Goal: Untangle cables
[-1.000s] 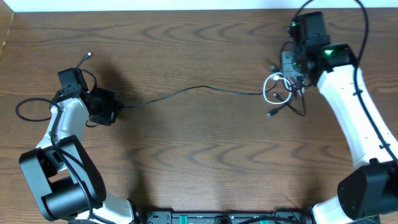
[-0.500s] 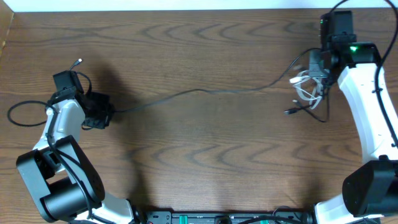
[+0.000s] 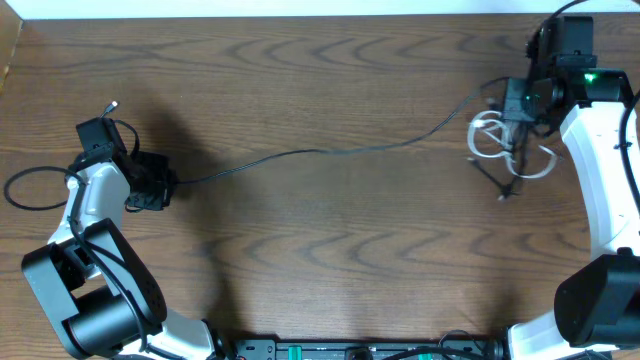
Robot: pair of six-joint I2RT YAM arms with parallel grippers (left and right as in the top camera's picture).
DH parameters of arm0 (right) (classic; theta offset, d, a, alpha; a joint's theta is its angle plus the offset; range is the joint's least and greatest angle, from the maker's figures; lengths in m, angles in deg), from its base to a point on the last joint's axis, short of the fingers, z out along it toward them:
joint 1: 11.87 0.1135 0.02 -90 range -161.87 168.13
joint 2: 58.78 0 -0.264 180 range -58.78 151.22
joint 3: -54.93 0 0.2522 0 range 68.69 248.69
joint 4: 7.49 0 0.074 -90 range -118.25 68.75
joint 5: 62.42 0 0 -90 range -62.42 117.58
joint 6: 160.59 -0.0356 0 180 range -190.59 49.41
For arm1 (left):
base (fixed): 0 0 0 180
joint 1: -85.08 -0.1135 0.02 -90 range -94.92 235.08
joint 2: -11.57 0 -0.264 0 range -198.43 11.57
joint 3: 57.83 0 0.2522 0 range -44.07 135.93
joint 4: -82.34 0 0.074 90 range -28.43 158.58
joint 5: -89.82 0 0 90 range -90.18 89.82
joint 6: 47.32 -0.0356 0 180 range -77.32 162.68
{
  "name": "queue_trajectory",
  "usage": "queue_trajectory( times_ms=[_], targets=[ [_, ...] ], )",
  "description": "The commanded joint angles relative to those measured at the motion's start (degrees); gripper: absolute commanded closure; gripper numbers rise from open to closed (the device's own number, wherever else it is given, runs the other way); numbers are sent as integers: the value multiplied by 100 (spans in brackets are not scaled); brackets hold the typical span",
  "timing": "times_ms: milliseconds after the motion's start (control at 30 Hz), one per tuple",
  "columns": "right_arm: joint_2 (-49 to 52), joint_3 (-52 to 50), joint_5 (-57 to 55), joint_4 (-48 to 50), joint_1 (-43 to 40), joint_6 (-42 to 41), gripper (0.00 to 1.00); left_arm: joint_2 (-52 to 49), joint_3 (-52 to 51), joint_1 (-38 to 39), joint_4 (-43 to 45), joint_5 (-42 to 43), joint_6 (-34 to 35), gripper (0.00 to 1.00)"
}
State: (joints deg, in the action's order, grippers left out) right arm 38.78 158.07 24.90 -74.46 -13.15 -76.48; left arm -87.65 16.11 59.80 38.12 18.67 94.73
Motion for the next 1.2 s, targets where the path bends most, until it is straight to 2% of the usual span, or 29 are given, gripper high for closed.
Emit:
queue_trajectory(
  times_ms=[0,167,333,500,933,1033,1167],
  targets=[
    [-2,-98,1567,76,142,-94,99,-55,4,-37,-17,-157,-35,92],
    [9,-490,1567,262,682,-59,99,-55,4,-37,-11,-157,-35,92],
    [11,-756,627,549,1281,103,99,-55,4,-37,7,-157,-35,92],
    [9,-787,199,723,1939,564,99,-55,4,-37,9,-157,-35,92],
    [35,-787,-796,1104,3265,802,99,-55,4,-35,61,92,-42,92],
    [66,-787,-1663,1141,3418,964,99,-55,4,2,208,413,-424,92],
    [136,-789,-3139,1294,3475,960,99,-55,4,175,608,970,-1412,92]
  ],
)
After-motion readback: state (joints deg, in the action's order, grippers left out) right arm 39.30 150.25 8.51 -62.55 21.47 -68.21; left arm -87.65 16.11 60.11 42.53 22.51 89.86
